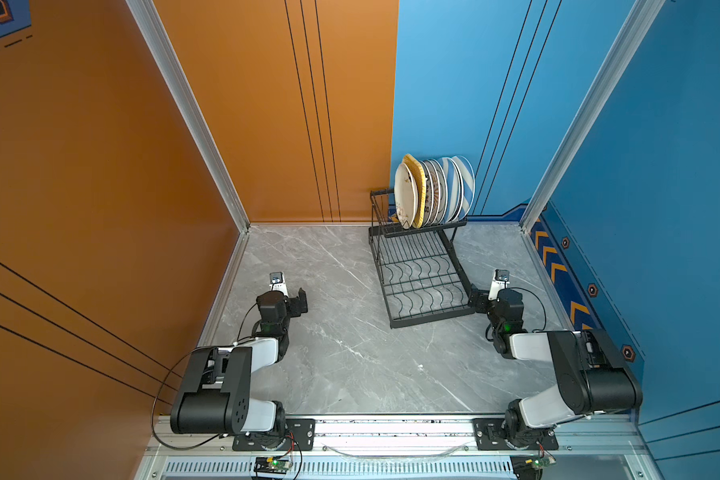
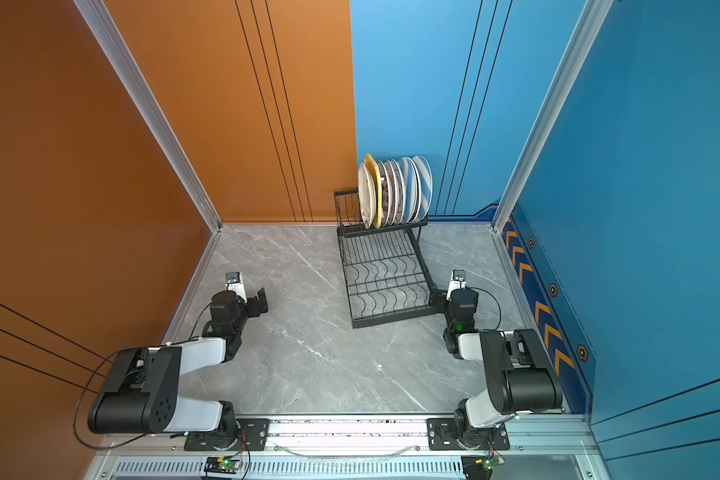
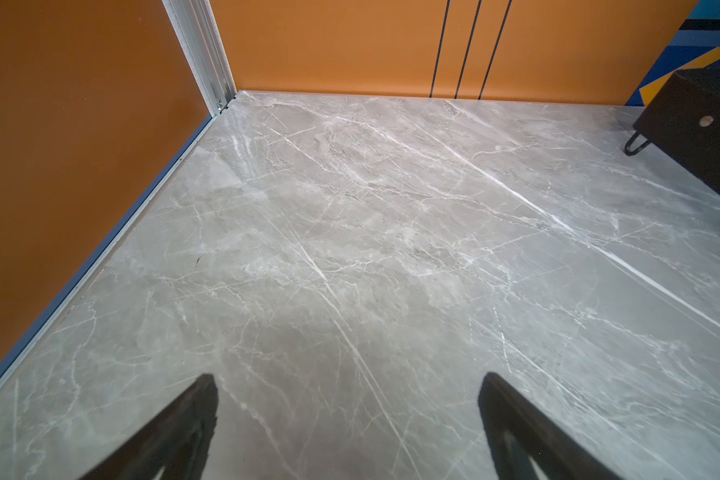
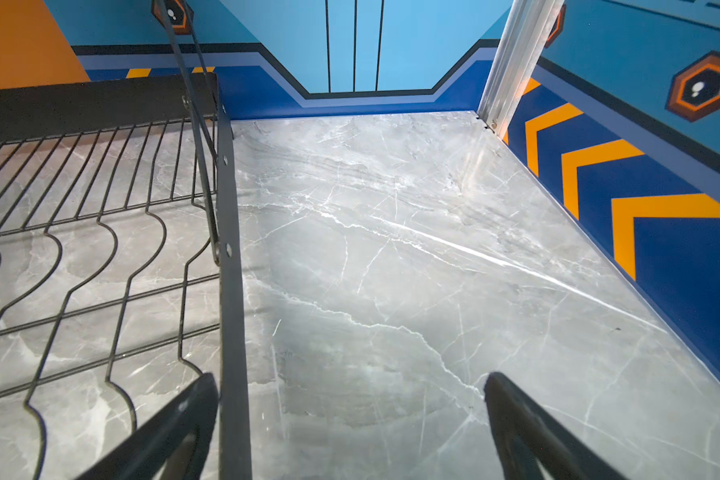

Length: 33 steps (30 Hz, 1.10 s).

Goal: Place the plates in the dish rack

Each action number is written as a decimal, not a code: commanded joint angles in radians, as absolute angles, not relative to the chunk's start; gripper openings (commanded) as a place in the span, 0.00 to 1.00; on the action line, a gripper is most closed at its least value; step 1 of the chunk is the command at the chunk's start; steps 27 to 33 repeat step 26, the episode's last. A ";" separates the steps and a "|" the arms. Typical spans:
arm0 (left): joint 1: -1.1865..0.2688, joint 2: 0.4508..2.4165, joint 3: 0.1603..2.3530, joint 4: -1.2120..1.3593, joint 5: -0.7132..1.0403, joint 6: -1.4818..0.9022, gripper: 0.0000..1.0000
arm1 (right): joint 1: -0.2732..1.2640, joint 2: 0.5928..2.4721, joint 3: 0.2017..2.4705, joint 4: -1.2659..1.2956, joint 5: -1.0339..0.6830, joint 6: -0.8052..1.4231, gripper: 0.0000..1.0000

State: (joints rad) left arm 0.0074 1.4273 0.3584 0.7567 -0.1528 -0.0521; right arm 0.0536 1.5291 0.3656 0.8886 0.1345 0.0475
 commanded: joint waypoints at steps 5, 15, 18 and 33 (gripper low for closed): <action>-0.011 1.558 0.329 1.016 -0.188 -0.034 0.99 | 0.058 1.546 0.362 0.932 0.179 0.040 1.00; 0.003 1.555 0.319 1.026 -0.176 -0.050 0.98 | 0.048 1.546 0.366 0.919 0.158 0.046 1.00; 0.003 1.556 0.320 1.025 -0.176 -0.050 0.98 | 0.048 1.546 0.368 0.920 0.158 0.046 1.00; 0.002 1.560 0.326 1.022 -0.187 -0.046 0.98 | 0.035 1.546 0.373 0.908 0.133 0.054 1.00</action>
